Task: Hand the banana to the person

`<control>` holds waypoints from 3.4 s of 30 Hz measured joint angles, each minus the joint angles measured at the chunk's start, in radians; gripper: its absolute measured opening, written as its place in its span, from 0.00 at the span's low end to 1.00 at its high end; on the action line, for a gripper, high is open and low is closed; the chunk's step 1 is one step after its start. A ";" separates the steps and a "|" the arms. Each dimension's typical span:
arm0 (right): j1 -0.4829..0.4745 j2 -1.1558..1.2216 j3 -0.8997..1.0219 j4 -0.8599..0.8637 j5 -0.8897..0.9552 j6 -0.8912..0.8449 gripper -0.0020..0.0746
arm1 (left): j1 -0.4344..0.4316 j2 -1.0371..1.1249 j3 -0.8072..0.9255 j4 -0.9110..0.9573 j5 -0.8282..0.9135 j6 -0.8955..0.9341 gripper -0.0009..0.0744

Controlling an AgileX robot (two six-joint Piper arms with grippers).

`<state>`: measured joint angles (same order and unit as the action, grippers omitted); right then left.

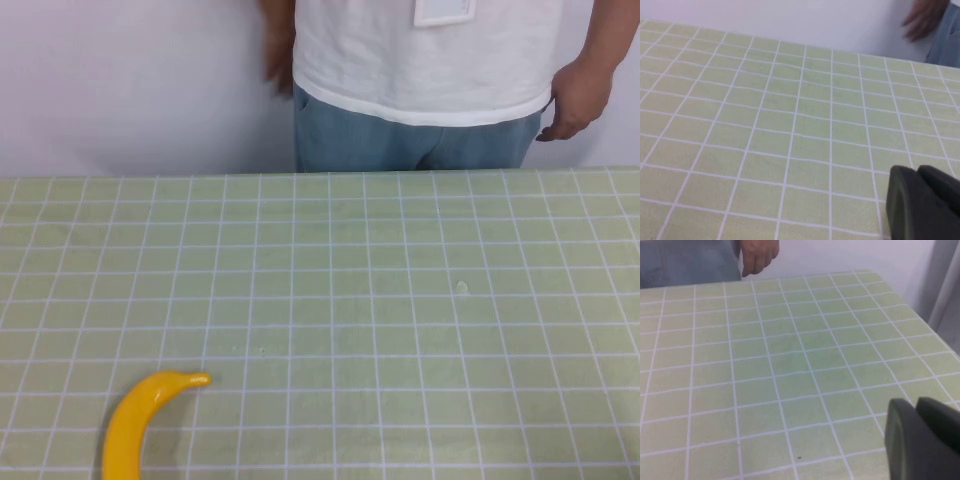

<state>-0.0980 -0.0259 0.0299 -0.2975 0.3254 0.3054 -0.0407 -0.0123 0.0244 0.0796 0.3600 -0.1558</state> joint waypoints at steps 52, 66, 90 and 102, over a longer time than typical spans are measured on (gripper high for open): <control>0.000 0.000 0.000 0.000 0.000 0.000 0.01 | 0.000 -0.002 -0.004 0.002 -1.055 -0.096 0.01; 0.000 0.000 0.000 0.000 0.000 0.000 0.01 | 0.000 0.235 -0.564 -0.168 -0.409 -0.038 0.01; 0.000 0.000 0.000 0.000 0.000 0.000 0.01 | 0.000 0.506 -0.848 -0.109 0.322 0.049 0.01; 0.000 0.000 0.000 0.000 0.000 0.000 0.01 | -0.002 0.944 -1.087 -0.167 0.856 0.197 0.11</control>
<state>-0.0980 -0.0259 0.0299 -0.2975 0.3254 0.3054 -0.0426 0.9314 -1.0622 -0.0873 1.2157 0.0414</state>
